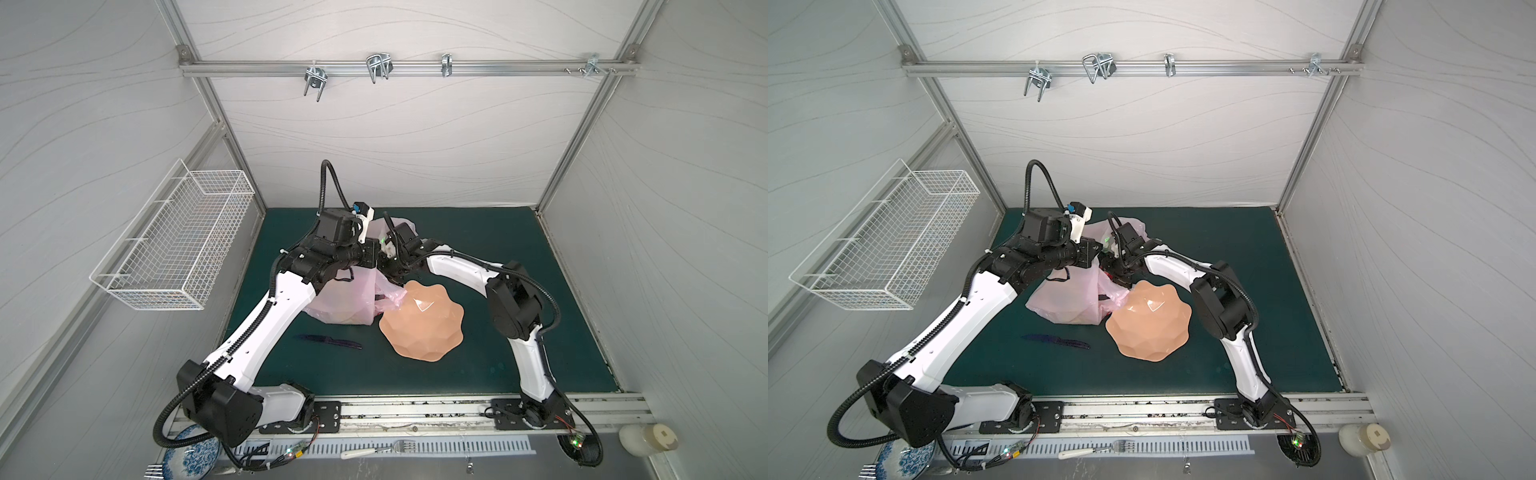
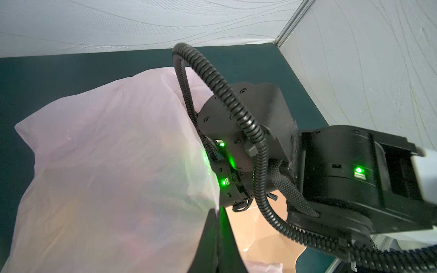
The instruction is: Place the fruits into the plastic bag
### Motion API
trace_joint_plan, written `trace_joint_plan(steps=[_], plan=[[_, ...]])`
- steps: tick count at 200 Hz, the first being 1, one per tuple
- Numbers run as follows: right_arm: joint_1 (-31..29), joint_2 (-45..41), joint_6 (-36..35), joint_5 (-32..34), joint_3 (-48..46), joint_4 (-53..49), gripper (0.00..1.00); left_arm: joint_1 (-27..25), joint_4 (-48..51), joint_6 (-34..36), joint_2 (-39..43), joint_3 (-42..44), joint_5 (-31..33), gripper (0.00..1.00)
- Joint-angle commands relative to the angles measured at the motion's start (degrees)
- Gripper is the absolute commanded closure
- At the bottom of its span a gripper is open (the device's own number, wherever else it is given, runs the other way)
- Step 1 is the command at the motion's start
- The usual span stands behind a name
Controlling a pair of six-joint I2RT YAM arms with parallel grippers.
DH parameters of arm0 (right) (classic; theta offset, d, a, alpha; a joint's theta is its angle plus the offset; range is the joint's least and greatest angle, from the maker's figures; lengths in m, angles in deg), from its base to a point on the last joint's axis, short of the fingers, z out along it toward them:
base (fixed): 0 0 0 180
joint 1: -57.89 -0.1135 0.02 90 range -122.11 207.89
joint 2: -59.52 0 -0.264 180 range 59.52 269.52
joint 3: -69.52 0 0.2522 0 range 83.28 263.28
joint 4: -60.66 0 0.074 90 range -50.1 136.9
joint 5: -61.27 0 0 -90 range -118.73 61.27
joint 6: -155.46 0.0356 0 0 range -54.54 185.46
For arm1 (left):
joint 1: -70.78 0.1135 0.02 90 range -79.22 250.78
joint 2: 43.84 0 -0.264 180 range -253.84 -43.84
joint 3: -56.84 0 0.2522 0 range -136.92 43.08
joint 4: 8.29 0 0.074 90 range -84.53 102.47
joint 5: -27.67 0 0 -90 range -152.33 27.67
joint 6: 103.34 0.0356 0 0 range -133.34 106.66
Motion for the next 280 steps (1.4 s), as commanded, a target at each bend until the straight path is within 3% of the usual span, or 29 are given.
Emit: trace_joint_plan(steps=[1,42,112,163,194,236,280], plan=[[0.12,-2.36,-0.23,-1.12,-0.05,0.97,0.01,0.21,-1.84,0.04,1.2,-0.32,0.05,1.0],[0.41,-5.83,-0.14,-4.61,-1.07,3.97,0.01,0.41,-1.08,0.52,1.45,-0.76,0.95,1.0],[3.59,-16.35,0.87,-8.78,-11.34,6.53,0.01,2.19,0.12,1.13,1.85,-0.59,1.67,1.0],[6.46,-24.33,-4.18,-8.36,-16.23,-0.68,0.01,2.91,0.56,1.44,2.21,-0.73,0.98,1.0],[8.7,-30.03,-13.71,-4.17,-17.73,-9.12,0.01,2.92,1.0,2.14,2.4,-0.73,0.66,1.0],[11.6,-35.64,-31.27,13.27,-17.03,-20.2,0.01,2.92,1.4,2.69,2.59,-1.04,0.06,1.0],[12.49,-33.68,-49.69,23.31,-17.7,-16.3,0.01,2.92,1.63,2.61,2.52,-1.61,-0.74,1.0]])
